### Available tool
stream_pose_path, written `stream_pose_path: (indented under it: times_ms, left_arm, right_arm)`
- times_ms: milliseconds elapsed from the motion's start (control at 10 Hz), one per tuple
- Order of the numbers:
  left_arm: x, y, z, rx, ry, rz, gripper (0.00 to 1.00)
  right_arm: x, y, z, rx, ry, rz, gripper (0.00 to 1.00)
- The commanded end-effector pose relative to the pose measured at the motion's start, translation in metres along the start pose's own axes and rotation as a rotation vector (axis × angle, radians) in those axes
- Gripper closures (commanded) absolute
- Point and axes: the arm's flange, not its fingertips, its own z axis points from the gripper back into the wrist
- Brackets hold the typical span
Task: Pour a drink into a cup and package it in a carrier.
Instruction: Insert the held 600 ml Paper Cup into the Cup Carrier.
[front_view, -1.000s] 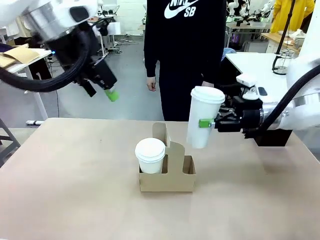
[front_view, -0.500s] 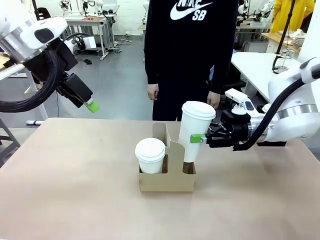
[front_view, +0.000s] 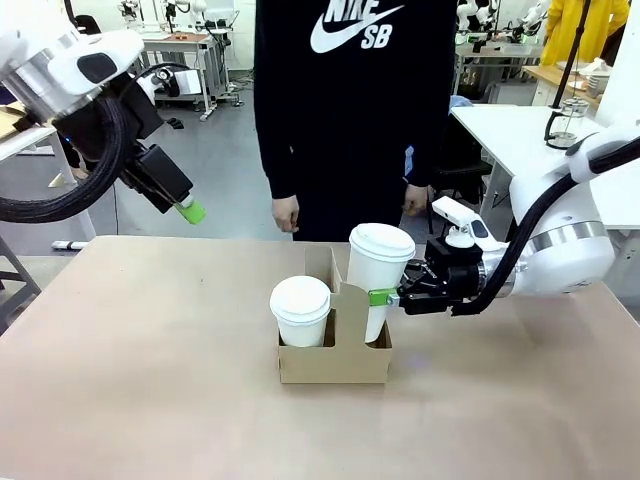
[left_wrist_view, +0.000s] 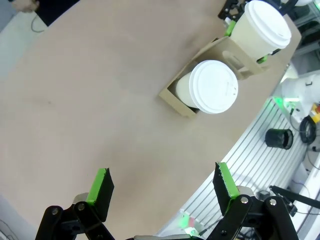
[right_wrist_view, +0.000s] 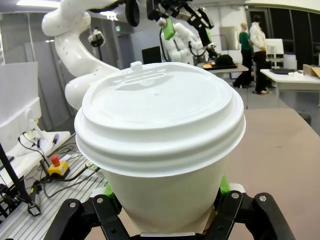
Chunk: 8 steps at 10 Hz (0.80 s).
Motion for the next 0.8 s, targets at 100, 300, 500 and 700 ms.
stream_pose_path:
  times_ms: [100,300,500,700]
  left_arm:
    - [0.001,0.0,0.003,0.003,-0.005,0.015,0.0]
    - [0.001,0.0,0.003,0.003,-0.005,0.015,0.0]
    - [0.001,0.0,0.003,0.003,-0.005,0.015,0.0]
    - [0.001,0.0,0.003,0.003,-0.005,0.015,0.0]
  right_arm:
    - [-0.015,-0.017,0.003,0.03,0.033,0.021,0.2]
    - [-0.026,-0.023,0.005,0.053,0.05,0.012,0.2]
    - [-0.04,-0.028,0.003,0.083,0.062,0.016,0.2]
    - [-0.048,-0.029,0.001,0.117,0.088,0.031,0.2]
